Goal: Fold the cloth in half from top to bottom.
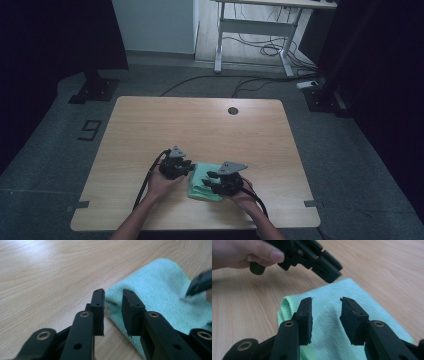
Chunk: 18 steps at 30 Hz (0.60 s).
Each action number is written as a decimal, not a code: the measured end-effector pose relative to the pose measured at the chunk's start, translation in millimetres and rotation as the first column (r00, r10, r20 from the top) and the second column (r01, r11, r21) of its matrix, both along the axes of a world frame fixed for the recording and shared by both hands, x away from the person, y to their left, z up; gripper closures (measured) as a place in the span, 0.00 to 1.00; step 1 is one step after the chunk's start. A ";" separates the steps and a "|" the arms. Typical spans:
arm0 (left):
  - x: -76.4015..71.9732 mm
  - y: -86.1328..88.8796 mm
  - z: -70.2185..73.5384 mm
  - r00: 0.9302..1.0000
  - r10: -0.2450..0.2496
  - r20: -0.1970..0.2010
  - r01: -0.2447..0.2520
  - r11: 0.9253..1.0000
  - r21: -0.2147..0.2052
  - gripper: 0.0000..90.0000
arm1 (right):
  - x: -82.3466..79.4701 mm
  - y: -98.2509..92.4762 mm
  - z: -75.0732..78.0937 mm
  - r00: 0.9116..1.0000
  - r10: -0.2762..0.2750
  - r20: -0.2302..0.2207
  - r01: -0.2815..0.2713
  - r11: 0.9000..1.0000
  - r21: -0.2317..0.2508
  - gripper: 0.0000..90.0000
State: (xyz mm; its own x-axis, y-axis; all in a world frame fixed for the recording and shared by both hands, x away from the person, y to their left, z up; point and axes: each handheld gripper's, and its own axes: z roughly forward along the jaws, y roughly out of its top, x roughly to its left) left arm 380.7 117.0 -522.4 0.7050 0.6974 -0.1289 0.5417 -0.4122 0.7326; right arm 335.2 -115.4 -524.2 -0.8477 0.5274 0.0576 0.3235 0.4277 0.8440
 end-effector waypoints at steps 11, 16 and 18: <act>15.6 -12.2 -6.4 0.998 -0.023 -0.054 0.023 1.000 0.009 0.84 | -6.9 12.2 -15.3 0.999 0.043 -0.020 -0.044 0.996 -0.073 0.70; 18.9 -13.3 -10.9 0.997 -0.041 -0.061 0.043 0.999 0.031 0.96 | -8.8 13.3 -22.5 0.998 0.048 -0.028 -0.051 0.995 -0.082 0.72; 19.7 -11.8 -10.9 0.997 -0.048 -0.064 0.050 0.998 0.029 0.99 | -9.2 11.6 -23.6 0.998 0.051 -0.035 -0.054 0.996 -0.076 0.72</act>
State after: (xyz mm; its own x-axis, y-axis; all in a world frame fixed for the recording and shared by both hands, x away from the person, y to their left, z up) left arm 400.5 105.2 -533.3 0.7294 0.6667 -0.1532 0.5650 -0.4609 0.6844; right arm 326.0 -103.8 -547.8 -0.8727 0.4860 0.0471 0.3259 0.5079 0.7974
